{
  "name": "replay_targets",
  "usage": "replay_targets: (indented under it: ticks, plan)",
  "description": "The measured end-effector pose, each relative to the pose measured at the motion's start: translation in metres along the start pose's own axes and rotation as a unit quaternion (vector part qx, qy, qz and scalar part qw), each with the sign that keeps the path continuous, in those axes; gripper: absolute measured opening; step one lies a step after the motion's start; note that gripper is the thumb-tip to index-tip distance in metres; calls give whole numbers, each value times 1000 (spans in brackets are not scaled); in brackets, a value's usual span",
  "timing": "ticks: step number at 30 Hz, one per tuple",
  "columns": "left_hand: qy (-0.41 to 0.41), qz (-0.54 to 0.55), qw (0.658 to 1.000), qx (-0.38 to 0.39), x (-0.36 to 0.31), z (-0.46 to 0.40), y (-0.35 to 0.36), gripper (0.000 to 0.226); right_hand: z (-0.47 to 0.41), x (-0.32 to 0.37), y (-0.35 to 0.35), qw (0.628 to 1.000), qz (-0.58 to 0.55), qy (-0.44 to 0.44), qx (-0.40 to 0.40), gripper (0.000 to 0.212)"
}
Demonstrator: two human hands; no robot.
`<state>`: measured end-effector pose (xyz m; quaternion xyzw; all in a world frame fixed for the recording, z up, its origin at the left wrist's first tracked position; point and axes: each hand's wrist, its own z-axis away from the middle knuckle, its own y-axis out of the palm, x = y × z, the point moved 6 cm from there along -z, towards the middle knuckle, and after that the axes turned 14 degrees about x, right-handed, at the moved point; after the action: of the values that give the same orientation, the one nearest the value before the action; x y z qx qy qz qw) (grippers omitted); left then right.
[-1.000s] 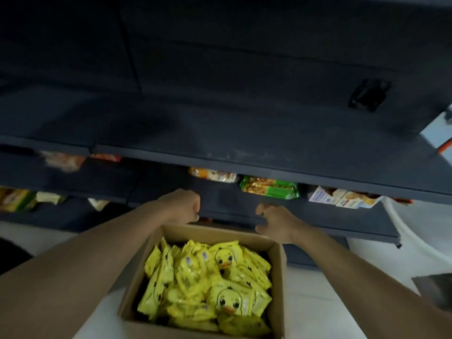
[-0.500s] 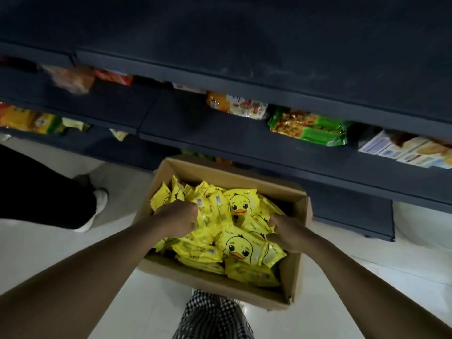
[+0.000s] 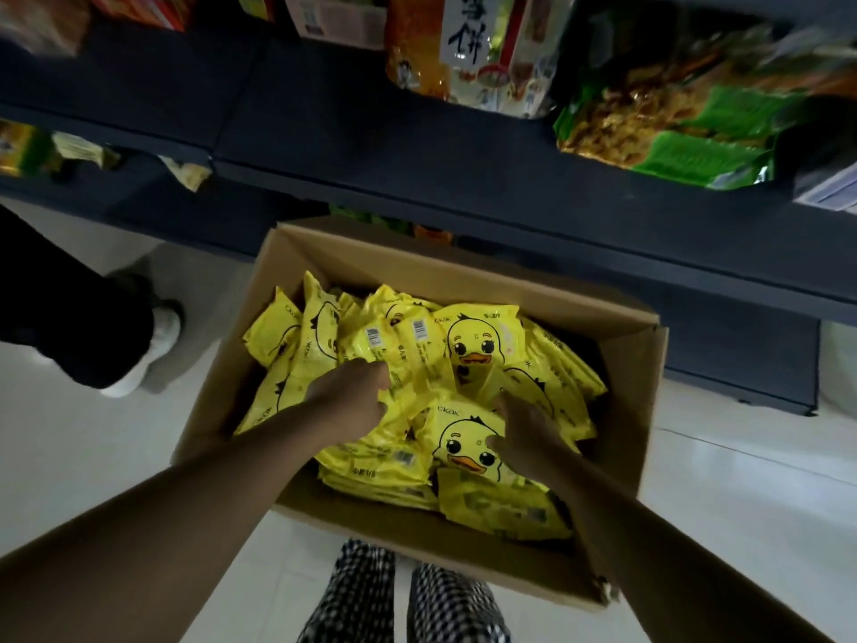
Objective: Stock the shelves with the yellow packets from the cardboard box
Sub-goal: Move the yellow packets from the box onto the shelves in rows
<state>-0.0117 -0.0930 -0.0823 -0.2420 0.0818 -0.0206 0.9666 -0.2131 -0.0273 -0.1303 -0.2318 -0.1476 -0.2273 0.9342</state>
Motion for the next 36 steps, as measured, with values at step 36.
replay_targets:
  ticks: [36]
  plan:
    - [96,47,983,-150,-66,-138,-31,36,5,-49,-27,953,-123,58,-271,14]
